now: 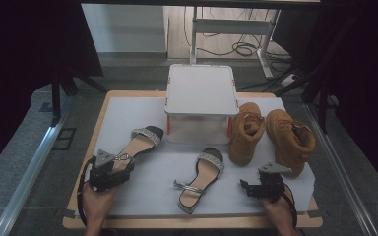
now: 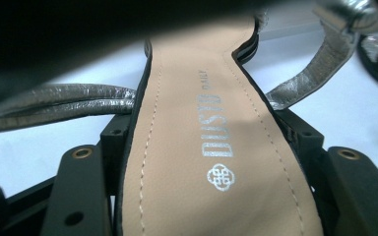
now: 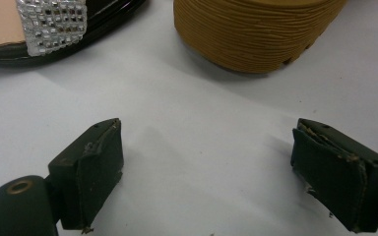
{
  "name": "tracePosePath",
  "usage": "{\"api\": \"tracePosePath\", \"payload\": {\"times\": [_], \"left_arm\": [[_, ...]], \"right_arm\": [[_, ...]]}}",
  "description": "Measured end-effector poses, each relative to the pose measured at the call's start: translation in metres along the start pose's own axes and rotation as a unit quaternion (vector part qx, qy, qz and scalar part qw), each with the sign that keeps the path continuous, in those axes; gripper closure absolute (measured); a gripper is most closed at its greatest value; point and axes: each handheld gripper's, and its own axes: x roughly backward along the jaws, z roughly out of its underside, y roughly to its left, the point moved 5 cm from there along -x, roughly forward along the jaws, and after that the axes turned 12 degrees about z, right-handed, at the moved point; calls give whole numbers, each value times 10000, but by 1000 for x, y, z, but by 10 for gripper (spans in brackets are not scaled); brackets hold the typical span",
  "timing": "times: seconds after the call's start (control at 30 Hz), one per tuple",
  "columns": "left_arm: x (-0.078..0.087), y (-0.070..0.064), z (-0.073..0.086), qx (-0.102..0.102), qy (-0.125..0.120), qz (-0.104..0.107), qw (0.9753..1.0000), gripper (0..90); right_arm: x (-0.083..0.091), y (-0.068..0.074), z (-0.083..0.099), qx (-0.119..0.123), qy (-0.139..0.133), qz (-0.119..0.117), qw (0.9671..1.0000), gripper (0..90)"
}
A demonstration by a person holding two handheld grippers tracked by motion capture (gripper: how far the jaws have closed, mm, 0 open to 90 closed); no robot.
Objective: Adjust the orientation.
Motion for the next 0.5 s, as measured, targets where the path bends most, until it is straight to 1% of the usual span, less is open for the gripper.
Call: {"api": "tracePosePath", "payload": {"times": [0.1, 0.13, 0.23, 0.43, 0.5], "left_arm": [[-2, -8, -2, -79, 17, 82, 9999, 391], [-2, -8, -2, -79, 17, 82, 9999, 391], [-9, -13, -4, -141, 39, 124, 9998, 391], [-24, -19, -8, -163, 71, 201, 9996, 391], [-32, -23, -11, -240, 95, 185, 9995, 391]], "right_arm": [[0, 0, 0, 0, 0, 2, 10000, 127], [0, 0, 0, 0, 0, 2, 10000, 127], [0, 0, 0, 0, -1, 1, 10000, 127], [0, 0, 0, 0, -1, 0, 10000, 127], [0, 0, 0, 0, -1, 0, 10000, 127]]}}
